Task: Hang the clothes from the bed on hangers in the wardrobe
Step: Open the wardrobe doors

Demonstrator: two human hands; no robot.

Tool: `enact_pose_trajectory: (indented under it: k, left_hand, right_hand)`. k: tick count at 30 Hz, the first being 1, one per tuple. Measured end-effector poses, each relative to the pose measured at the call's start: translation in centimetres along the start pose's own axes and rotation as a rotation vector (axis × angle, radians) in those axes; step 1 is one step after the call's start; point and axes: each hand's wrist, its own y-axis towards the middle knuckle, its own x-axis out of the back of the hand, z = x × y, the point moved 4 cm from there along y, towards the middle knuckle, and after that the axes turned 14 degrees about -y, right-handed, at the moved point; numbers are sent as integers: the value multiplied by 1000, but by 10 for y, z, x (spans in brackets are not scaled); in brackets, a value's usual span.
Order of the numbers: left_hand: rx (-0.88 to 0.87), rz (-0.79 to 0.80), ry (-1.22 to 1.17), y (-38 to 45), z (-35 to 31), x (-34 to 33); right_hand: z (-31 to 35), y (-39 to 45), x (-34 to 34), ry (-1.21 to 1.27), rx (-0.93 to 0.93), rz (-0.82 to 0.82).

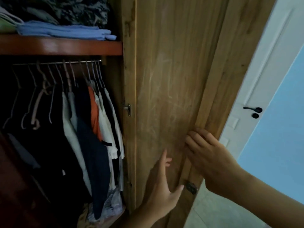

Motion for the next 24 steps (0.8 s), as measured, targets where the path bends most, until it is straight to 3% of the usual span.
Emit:
enact_pose_trajectory:
  k: [5,8,10,13,18,20,24]
  left_hand:
    - [-73,155,516,-5,-25,121]
    - [-135,274,787,0,-43,189]
    - [-288,346,1058,2,-58,229]
    - [-350,435,1400,5,-79,283]
    - [-138,484,1824,2,-114,362]
    - [26,526,1934,0,-126,387]
    - [174,507,2115,3,-146,424]
  right_hand:
    - [31,42,24,224,-141,210]
    - [55,75,34,577,-114,349]
    - [73,100,38,832,-130,321]
    - [104,140,50,1042,-114,259]
    - [157,212,93,1416,-170,119]
    - [184,241,109,1577,-154,130]
    - [236,295,141,1750,-110,207]
